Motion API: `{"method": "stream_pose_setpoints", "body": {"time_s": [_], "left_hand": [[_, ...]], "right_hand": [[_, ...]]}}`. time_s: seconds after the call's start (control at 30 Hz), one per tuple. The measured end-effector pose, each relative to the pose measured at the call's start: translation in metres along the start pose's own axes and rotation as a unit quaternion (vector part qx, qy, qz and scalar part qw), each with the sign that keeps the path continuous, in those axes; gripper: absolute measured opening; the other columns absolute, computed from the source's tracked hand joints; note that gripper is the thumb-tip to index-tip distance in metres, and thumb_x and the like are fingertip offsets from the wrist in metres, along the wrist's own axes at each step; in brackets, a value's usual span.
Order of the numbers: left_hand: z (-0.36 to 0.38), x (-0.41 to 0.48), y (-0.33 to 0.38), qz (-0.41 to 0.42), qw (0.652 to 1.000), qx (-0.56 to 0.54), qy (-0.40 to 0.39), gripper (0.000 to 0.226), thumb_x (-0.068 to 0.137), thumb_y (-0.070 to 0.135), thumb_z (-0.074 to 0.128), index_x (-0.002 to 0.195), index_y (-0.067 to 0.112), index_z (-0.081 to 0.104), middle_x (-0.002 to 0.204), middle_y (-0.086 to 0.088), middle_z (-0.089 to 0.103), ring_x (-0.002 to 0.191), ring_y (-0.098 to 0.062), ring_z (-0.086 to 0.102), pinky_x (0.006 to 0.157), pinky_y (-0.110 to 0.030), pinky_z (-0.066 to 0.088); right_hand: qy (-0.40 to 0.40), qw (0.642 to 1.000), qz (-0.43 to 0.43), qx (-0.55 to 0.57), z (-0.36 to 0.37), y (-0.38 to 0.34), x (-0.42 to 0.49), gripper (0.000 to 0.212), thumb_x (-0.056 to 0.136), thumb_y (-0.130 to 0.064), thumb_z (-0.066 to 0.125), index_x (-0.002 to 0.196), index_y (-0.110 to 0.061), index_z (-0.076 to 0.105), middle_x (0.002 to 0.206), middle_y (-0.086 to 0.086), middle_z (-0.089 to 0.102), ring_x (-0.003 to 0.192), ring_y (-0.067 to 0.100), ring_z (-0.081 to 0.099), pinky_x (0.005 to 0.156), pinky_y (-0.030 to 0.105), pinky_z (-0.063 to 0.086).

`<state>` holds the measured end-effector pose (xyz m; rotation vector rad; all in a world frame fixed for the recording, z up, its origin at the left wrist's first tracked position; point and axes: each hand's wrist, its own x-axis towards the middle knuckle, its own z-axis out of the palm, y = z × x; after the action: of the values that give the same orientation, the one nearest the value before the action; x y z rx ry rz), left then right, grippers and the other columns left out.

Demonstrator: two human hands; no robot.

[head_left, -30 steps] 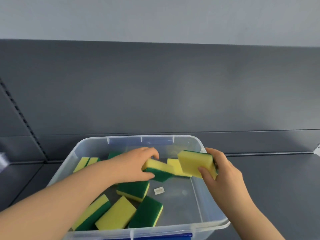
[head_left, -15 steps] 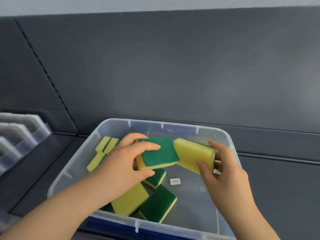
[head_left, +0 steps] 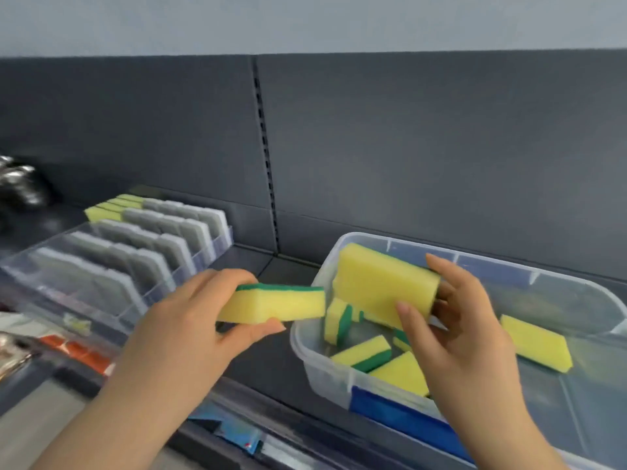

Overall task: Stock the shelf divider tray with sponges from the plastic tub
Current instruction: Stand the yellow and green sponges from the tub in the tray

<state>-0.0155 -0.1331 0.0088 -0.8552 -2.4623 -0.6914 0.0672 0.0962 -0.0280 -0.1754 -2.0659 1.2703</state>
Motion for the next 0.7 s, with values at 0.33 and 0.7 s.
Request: {"method": "stream_pose_setpoints", "body": {"time_s": [0.33,0.7], "left_hand": [[-0.122,-0.136,-0.208,-0.207,0.975,-0.037,0.073,0.038,0.063,0.060,0.056,0.100,0.056,0.047,0.105,0.041,0.048,0.084,0.014,0.053,0.048,-0.022,0.046],[-0.178,-0.177,-0.311,-0.311,0.948,-0.032,0.051,0.038,0.064,0.064,0.050,0.101,0.061,0.046,0.104,0.041,0.049,0.077,0.002,0.055,0.053,-0.024,0.045]], "right_hand": [[-0.129,0.990,-0.038,0.051,0.230,-0.091,-0.062,0.056,0.080,-0.022,0.065,0.108,-0.065,0.043,0.099,-0.016,0.062,0.086,0.002,0.062,0.067,0.005,0.045],[-0.205,0.978,-0.006,0.046,0.358,-0.124,-0.060,0.054,0.081,-0.022,0.064,0.112,-0.062,0.042,0.114,-0.012,0.060,0.096,-0.010,0.056,0.067,0.001,0.043]]}}
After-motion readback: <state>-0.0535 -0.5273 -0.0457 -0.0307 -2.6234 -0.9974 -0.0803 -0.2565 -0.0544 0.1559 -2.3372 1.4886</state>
